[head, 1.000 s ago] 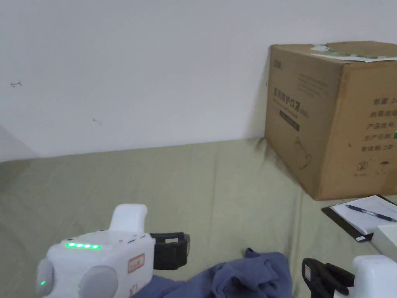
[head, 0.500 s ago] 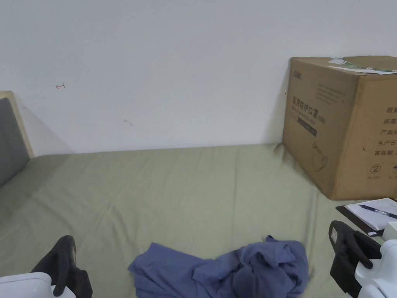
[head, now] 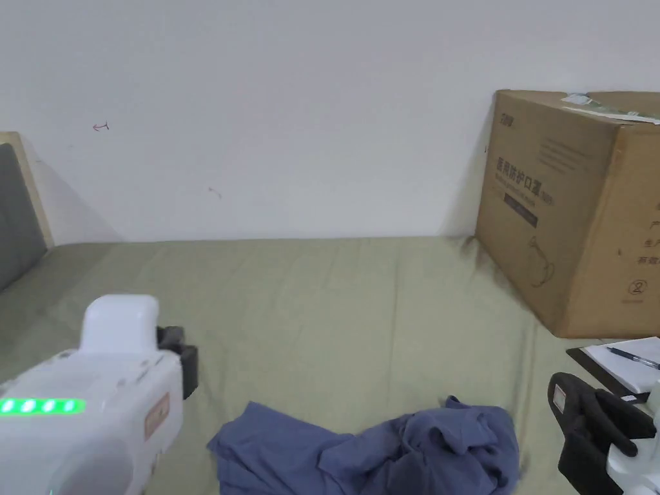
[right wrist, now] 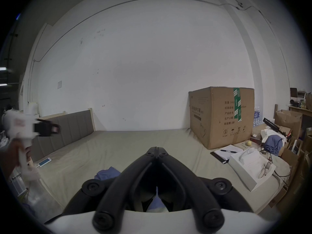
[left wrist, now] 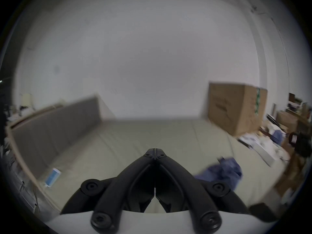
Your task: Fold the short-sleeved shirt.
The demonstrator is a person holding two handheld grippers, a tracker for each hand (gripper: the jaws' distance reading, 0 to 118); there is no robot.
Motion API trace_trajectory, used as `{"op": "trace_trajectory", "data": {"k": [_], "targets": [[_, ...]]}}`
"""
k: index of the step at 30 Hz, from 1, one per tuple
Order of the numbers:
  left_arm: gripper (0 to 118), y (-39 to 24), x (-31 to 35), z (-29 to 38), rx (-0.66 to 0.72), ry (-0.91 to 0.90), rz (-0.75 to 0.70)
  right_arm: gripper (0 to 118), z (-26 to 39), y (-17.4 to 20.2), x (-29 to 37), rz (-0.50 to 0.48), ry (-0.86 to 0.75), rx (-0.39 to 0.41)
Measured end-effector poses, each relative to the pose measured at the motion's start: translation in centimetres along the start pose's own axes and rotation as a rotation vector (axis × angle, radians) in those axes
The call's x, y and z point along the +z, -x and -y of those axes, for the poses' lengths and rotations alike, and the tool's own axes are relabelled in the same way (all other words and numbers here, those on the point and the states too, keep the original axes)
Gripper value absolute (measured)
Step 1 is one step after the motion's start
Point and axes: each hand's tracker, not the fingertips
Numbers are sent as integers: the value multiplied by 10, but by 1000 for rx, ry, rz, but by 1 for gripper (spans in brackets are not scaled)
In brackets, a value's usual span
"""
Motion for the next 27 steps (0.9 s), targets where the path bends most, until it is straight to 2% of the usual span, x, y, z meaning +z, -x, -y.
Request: {"op": "trace_trajectory", "data": {"k": [3, 5, 6, 7, 8, 9, 10, 13, 19, 20, 21, 22, 23, 24, 26, 27], "targets": [[0, 16, -108, -16, 159, 390, 272, 0, 4, -1, -15, -41, 42, -11], [4, 17, -169, -3, 178, 511, 272, 0, 9, -2, -27, -59, 72, -8], [17, 15, -196, 5, 171, 543, 238, 0, 12, -3, -33, -65, 87, -8], [45, 14, -220, 12, 143, 577, 203, 0, 16, -5, -40, -71, 103, -9], [89, 13, -240, 17, 135, 594, 165, 0, 19, -7, -47, -75, 119, -12], [113, 13, -258, 26, 116, 606, 122, 0, 23, -8, -54, -76, 138, -16], [118, 13, -273, 34, 105, 622, 79, 0, 27, -11, -61, -76, 158, -21], [116, 12, -312, 50, 75, 622, 30, 0, 39, -19, -81, -67, 210, -31], [116, -2, -355, 91, -24, 789, 40, 0, 65, -31, -109, -42, 294, -49], [110, -5, -354, 95, -55, 768, 29, 0, 68, -33, -111, -40, 304, -57], [91, -7, -348, 99, -81, 724, 28, 0, 72, -34, -113, -38, 312, -63], [64, -8, -345, 103, -115, 706, 4, 0, 74, -36, -115, -35, 317, -66], [53, -9, -339, 106, -155, 695, -26, 0, 75, -36, -117, -33, 319, -66], [45, -11, -330, 106, -175, 661, 9, 0, 76, -38, -120, -32, 319, -63], [3, -12, -316, 104, -162, 652, 69, 0, 74, -42, -128, -41, 315, -57], [3, -14, -307, 103, -146, 637, 63, 0, 70, -47, -139, -70, 323, -65]]}}
